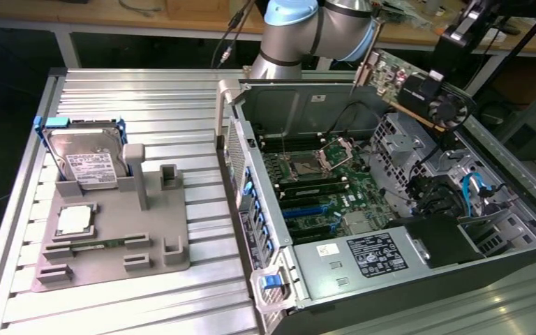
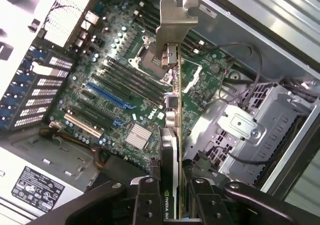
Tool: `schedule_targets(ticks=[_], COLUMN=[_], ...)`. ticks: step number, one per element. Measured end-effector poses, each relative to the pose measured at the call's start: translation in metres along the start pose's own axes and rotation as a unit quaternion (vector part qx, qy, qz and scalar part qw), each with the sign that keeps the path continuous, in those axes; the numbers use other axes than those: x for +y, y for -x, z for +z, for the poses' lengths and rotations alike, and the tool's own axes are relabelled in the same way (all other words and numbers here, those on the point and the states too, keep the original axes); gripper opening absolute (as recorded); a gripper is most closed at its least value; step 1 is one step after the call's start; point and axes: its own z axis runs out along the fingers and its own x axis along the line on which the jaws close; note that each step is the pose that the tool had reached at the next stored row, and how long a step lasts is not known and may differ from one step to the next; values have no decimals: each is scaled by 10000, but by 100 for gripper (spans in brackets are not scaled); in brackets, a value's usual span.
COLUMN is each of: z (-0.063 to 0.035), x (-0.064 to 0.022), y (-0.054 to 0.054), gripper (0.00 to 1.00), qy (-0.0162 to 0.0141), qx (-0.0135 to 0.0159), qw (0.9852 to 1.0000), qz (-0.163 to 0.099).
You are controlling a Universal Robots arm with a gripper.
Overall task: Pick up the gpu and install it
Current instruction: 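Insert the gpu into the slot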
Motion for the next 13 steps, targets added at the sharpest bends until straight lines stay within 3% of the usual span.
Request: schedule_targets(ticks=[6, 13], z=[19, 43], x=[0, -1], y=[1, 1], gripper=[27, 27], qy=[18, 41], qx=[-11, -24], qw=[9984, 9920], qz=[-568, -1265])
